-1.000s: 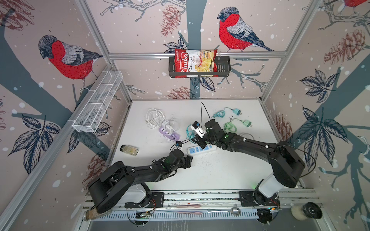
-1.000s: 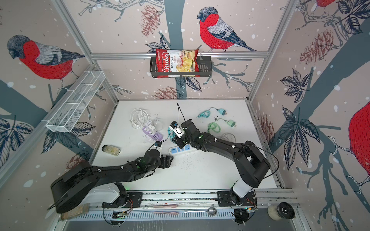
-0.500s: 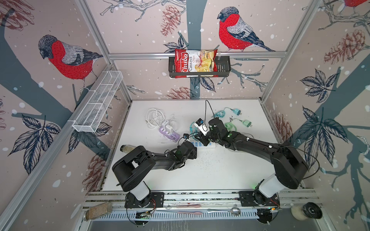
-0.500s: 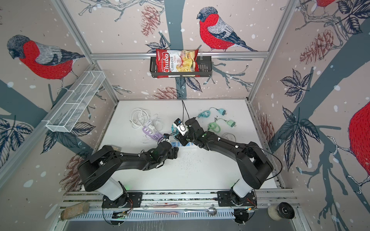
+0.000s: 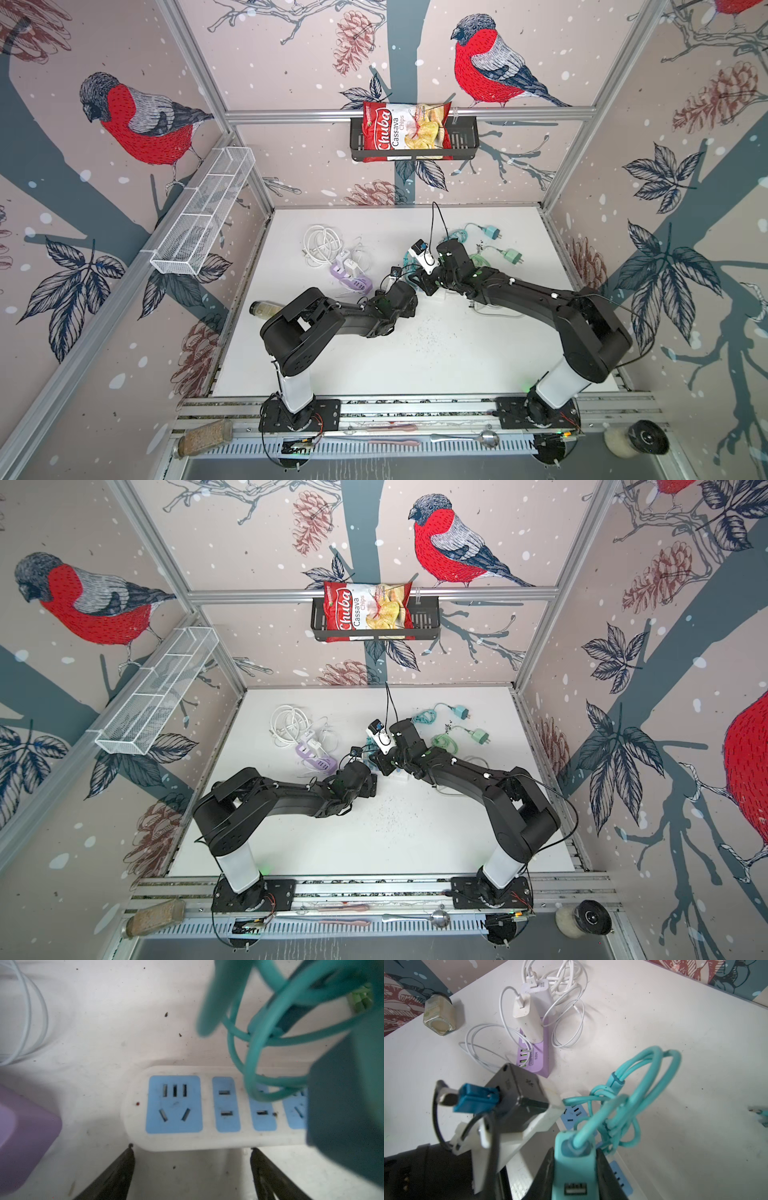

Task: Insert plugs into power strip
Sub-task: Move the socket to the center of the table.

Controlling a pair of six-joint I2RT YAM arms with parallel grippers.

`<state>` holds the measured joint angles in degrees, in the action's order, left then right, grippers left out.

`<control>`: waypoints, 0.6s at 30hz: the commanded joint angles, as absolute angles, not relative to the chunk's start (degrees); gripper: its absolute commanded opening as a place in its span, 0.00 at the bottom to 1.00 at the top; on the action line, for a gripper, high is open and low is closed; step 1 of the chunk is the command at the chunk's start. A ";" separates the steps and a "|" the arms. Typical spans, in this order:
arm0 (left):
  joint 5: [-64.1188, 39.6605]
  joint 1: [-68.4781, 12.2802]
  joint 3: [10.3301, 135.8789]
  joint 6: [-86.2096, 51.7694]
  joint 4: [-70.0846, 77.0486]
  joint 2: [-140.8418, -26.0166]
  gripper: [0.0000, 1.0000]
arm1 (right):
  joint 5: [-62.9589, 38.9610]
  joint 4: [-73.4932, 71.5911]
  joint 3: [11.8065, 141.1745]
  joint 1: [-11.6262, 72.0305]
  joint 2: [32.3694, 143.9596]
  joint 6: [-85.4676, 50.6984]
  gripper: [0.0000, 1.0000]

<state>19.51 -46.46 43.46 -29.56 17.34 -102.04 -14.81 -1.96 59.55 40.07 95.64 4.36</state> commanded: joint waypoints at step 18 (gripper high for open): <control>10.48 -41.92 31.64 -27.77 15.73 -83.90 0.88 | -16.54 4.16 76.29 41.30 112.25 12.13 0.00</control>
<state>12.08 -42.00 32.16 -29.39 16.23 -85.52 -16.60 2.81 74.70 40.97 110.89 9.26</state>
